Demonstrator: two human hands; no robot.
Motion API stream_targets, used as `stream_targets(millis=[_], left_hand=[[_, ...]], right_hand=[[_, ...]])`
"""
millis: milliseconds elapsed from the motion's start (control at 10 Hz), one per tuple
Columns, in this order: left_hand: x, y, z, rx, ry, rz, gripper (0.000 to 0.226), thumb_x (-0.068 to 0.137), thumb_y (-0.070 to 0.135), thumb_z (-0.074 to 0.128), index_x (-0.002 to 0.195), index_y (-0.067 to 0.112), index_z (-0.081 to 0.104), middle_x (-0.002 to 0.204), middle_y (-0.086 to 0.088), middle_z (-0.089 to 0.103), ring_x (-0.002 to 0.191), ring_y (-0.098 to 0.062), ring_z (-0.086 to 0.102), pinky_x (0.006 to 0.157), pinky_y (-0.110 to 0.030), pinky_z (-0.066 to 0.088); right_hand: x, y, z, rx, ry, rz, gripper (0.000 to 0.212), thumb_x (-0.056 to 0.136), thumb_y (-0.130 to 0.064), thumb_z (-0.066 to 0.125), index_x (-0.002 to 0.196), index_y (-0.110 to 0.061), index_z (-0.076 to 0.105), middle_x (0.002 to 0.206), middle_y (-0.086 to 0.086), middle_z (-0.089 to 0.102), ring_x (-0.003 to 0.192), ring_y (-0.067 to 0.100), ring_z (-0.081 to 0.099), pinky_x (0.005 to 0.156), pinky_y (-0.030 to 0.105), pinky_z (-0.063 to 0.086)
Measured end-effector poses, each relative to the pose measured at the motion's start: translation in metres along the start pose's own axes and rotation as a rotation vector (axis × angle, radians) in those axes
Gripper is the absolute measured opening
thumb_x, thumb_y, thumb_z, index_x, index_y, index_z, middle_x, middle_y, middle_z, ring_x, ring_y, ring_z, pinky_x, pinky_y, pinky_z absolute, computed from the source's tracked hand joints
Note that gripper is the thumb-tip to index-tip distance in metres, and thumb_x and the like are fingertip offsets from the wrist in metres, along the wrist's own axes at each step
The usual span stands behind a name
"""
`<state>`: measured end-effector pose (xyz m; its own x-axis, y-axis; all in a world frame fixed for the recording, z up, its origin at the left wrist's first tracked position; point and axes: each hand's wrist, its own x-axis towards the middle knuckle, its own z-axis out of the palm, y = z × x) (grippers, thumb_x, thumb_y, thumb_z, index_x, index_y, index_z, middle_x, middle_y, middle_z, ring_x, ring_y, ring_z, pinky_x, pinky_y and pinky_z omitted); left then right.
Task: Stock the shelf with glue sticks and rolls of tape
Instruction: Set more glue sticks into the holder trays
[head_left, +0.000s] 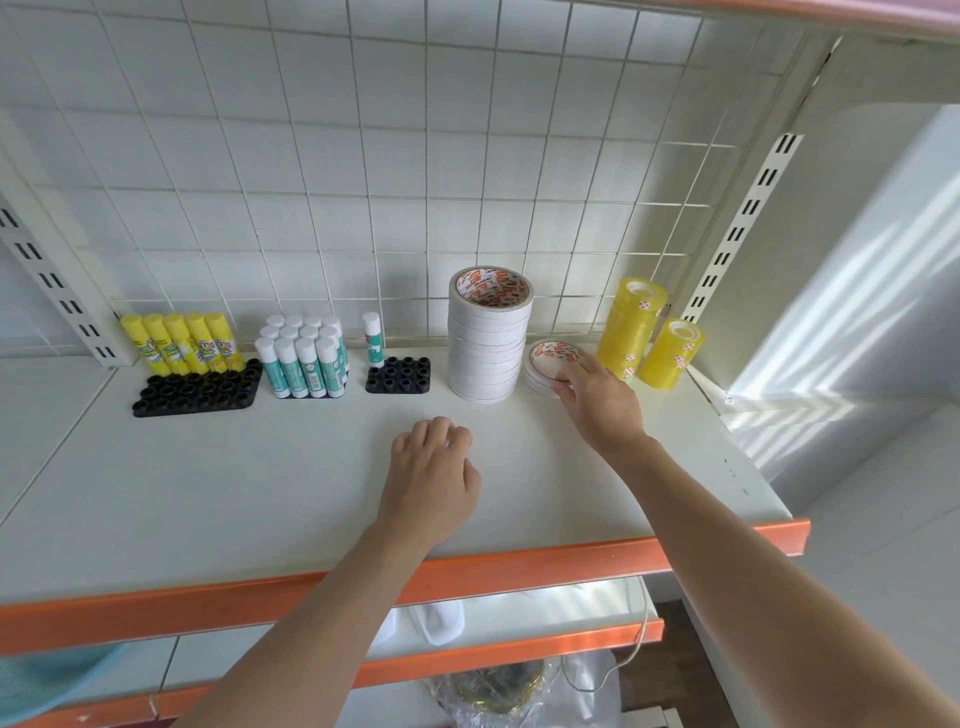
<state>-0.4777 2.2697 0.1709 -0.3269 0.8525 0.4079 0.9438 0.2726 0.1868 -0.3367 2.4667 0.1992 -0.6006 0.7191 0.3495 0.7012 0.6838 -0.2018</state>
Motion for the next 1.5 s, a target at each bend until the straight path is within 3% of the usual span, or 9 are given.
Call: stream_targets(millis=[300, 1100, 1300, 1500], left_hand=[[-0.001, 0.0, 0.001, 0.005, -0.007, -0.001, 0.032, 0.077, 0.026, 0.035, 0.088, 0.015, 0.062, 0.089, -0.002, 0.056, 0.082, -0.026, 0.054, 0.071, -0.041, 0.047], [0.0, 0.001, -0.001, 0.016, -0.045, -0.008, 0.035, 0.077, 0.028, 0.033, 0.09, 0.015, 0.063, 0.091, -0.002, 0.057, 0.085, -0.026, 0.054, 0.073, -0.041, 0.047], [0.0, 0.0, -0.001, 0.02, -0.041, -0.006, 0.035, 0.078, 0.028, 0.033, 0.091, 0.016, 0.063, 0.092, -0.002, 0.058, 0.085, -0.025, 0.054, 0.072, -0.04, 0.047], [0.001, 0.002, -0.002, 0.006, -0.042, -0.014, 0.033, 0.076, 0.027, 0.034, 0.087, 0.015, 0.063, 0.089, -0.002, 0.057, 0.083, -0.026, 0.055, 0.071, -0.041, 0.047]], right_hand=[[0.001, -0.003, -0.001, -0.027, -0.053, 0.02, 0.025, 0.098, -0.032, 0.051, 0.105, -0.009, 0.061, 0.117, 0.007, 0.056, 0.09, 0.032, 0.06, 0.062, 0.032, 0.039], [0.009, -0.006, -0.007, 0.139, -0.178, 0.111, 0.023, 0.096, -0.027, 0.052, 0.112, -0.015, 0.062, 0.117, 0.005, 0.062, 0.104, 0.027, 0.057, 0.082, 0.034, 0.046], [0.009, -0.01, -0.008, 0.152, -0.113, 0.109, 0.02, 0.094, -0.031, 0.055, 0.104, -0.016, 0.064, 0.109, 0.003, 0.063, 0.098, 0.025, 0.058, 0.071, 0.03, 0.042], [0.01, -0.009, -0.005, 0.125, -0.137, 0.103, 0.022, 0.097, -0.03, 0.052, 0.106, -0.013, 0.062, 0.108, 0.005, 0.064, 0.097, 0.027, 0.058, 0.074, 0.033, 0.043]])
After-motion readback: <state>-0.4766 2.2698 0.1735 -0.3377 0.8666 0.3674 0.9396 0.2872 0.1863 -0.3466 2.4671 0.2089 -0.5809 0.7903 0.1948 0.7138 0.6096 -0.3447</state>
